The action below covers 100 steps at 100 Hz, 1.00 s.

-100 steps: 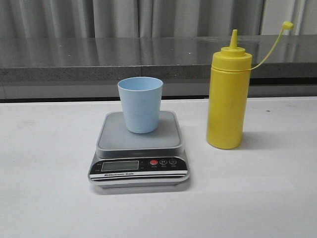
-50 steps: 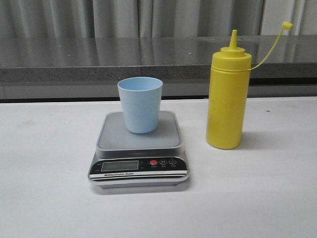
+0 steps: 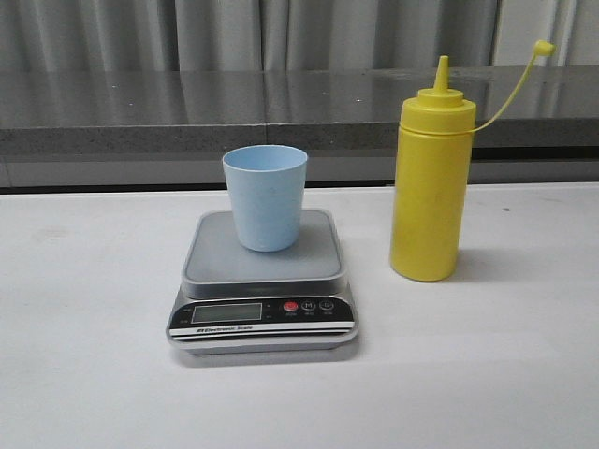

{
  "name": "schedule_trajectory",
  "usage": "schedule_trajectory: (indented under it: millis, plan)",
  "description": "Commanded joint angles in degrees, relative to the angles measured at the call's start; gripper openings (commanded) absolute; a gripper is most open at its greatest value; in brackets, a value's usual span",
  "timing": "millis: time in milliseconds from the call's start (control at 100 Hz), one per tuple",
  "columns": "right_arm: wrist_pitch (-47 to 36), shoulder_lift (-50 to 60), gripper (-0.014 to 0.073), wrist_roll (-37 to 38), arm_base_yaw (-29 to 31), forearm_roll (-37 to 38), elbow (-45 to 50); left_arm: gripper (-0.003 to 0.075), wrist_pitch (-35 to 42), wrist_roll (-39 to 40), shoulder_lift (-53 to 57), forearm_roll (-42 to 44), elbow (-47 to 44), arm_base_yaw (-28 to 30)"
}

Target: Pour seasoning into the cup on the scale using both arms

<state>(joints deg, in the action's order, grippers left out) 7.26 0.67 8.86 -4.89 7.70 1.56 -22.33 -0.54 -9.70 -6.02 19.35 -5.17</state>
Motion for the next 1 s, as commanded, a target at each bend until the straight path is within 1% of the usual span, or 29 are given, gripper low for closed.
schedule_trajectory:
  millis: [0, 990]
  plan:
    - [-5.3, 1.1, -0.0069, 0.1, 0.4, 0.0, -1.2, -0.0020, 4.8, 0.5, -0.5, -0.5, 1.6, 0.2]
    - [-5.8, 1.1, -0.0069, 0.1, 0.4, -0.2, -1.2, -0.0020, 4.8, 0.5, -0.5, -0.5, 1.6, 0.2]
